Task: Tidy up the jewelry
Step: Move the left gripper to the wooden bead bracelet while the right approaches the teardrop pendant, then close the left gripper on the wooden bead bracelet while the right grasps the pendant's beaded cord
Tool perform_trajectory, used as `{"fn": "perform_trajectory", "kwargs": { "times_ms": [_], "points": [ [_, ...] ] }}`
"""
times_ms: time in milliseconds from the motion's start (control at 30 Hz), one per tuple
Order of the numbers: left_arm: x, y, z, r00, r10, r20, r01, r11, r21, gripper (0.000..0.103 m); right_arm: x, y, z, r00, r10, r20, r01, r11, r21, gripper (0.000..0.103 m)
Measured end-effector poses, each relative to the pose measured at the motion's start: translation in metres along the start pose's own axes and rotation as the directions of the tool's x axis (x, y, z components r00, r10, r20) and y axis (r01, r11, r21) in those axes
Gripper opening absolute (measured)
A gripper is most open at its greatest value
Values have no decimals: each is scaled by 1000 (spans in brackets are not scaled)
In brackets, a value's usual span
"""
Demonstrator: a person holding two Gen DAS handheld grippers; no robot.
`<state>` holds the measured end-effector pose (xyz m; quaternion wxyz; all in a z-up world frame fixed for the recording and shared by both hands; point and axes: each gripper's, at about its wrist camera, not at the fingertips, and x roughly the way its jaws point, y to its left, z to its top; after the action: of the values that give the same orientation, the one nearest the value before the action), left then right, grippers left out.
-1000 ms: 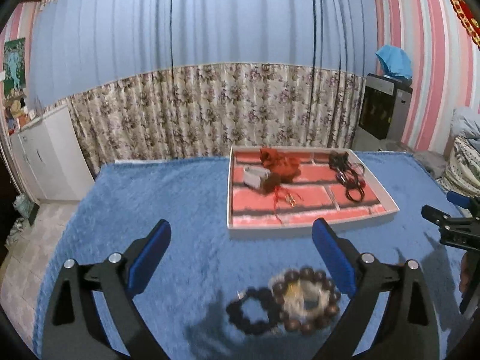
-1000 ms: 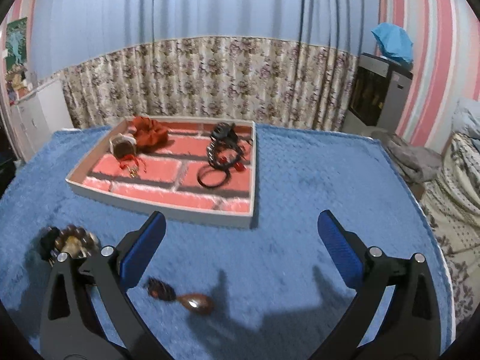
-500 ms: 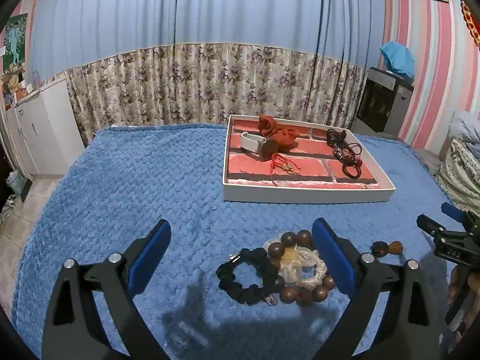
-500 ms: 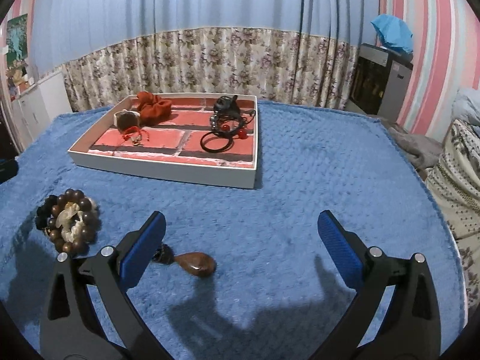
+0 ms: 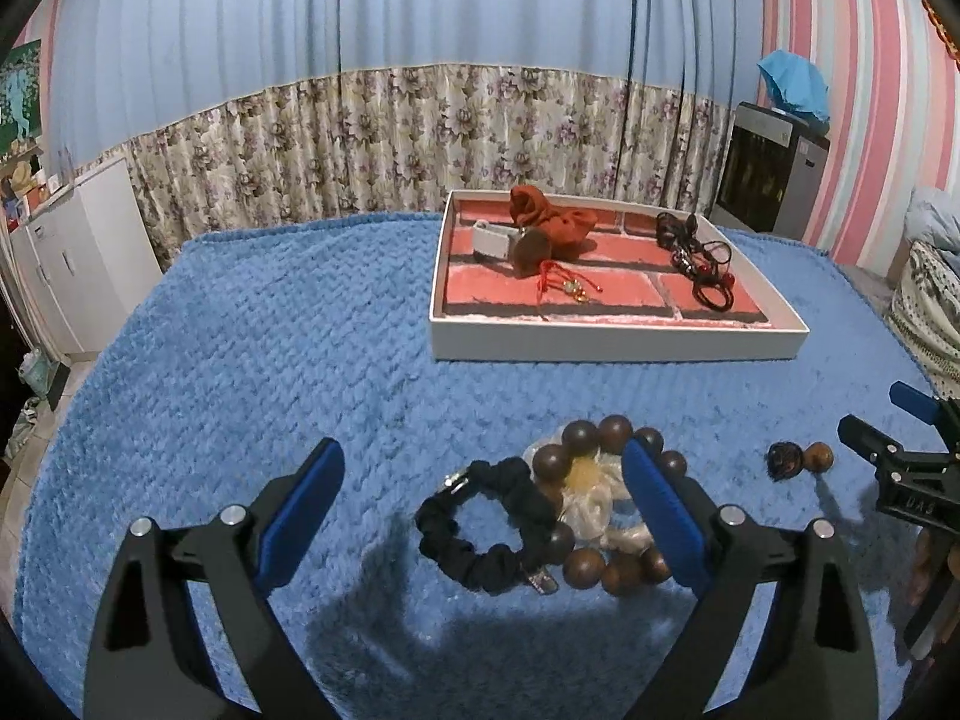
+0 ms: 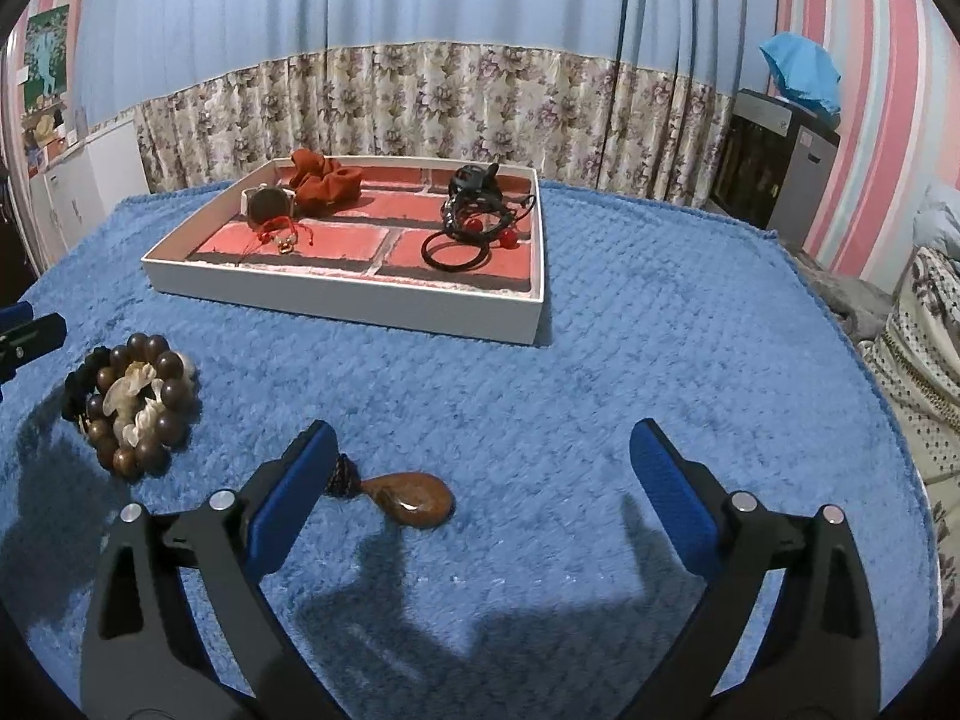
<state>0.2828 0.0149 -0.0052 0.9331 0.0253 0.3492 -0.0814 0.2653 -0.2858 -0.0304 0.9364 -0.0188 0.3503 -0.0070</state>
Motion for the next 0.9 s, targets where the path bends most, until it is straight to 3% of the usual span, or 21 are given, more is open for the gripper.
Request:
{"fn": "perform_trajectory", "kwargs": {
  "times_ms": [167,300,700,900],
  "points": [
    [5,0,-8,1000,0,-9,0,1000,15,90,7,4,-5,1000,4,-22,-5,1000,-18,92],
    [11,3,-11,999,-15,-29,15,1000,1,81,11,10,-7,999,10,-34,-11,999,-33,90],
    [14,1,-19,999,-21,-33,22,999,24,80,14,36,-10,999,-4,-48,-2,993,-114,89],
    [22,4,-20,997,-38,-61,39,999,13,71,21,42,-9,998,-4,-67,-5,992,-129,84]
  ]
}}
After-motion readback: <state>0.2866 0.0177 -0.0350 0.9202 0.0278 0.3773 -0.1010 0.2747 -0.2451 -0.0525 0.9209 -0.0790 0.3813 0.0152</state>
